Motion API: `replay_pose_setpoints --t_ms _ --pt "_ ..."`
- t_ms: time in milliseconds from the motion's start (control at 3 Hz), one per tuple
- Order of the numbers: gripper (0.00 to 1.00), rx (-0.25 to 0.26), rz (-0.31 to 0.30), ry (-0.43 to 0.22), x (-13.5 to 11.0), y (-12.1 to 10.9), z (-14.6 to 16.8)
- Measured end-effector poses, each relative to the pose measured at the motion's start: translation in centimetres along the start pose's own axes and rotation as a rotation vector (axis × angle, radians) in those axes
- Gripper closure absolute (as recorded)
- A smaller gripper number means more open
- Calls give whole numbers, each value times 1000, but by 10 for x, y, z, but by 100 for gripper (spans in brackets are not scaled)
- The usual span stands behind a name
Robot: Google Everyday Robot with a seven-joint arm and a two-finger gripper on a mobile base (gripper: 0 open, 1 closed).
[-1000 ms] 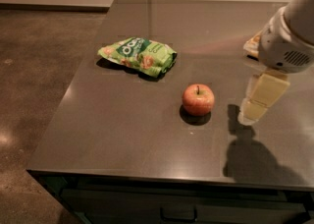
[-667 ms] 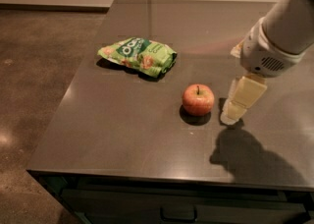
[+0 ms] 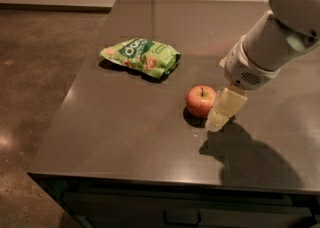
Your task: Pick apple
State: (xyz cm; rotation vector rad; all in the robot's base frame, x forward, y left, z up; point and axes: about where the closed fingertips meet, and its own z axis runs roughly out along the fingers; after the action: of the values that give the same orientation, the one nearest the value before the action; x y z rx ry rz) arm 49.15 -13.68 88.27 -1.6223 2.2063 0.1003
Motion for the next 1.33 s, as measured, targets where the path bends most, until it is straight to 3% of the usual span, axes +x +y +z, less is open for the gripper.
replay_pose_setpoints --t_ms 667,1333 --pt "0 -4 0 -30 -13 9 29" --pt "41 -8 3 -40 -24 7 38"
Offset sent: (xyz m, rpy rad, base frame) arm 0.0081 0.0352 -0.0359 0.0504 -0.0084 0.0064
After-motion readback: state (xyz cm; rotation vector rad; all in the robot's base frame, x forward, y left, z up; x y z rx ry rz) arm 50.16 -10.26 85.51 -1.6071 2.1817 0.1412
